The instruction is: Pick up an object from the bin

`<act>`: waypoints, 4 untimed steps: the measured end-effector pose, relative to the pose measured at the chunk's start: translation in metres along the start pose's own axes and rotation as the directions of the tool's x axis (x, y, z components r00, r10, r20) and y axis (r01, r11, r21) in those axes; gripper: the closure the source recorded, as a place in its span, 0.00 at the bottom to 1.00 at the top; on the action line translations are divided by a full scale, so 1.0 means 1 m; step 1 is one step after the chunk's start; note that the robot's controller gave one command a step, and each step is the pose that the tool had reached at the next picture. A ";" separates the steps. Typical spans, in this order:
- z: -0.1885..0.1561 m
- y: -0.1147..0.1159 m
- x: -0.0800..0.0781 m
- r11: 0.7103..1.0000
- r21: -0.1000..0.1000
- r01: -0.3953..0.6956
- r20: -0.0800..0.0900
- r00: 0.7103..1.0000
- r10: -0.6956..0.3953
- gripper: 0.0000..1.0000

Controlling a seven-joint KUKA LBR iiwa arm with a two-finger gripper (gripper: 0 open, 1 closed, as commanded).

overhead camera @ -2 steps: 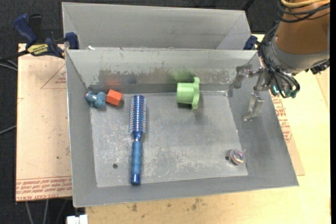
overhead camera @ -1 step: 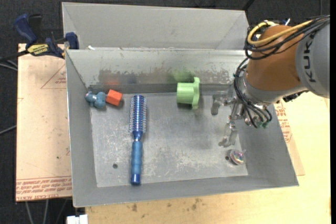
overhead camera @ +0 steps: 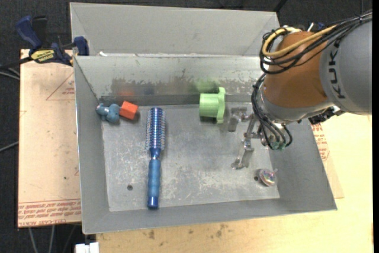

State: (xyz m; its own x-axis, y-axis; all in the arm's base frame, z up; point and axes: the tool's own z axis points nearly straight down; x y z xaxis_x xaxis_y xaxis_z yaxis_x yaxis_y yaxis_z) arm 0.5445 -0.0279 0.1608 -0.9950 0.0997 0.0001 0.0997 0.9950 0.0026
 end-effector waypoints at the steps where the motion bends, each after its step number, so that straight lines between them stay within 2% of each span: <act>1: 0.096 0.068 0.011 0.999 0.000 -0.049 -0.007 0.999 0.049 0.00; 2: 0.091 0.065 0.008 0.999 0.001 -0.053 0.000 0.999 0.053 0.00; 4: 0.091 0.065 0.008 0.999 0.002 -0.053 0.000 0.999 0.053 0.00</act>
Offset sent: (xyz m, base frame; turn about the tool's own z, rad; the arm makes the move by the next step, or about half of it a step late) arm -0.0019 0.0644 -0.0908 0.0554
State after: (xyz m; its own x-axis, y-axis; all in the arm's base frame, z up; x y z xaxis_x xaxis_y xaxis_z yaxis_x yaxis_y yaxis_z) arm 0.5428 0.0375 0.0695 -0.9884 0.1522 0.0003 0.1522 0.9883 0.0010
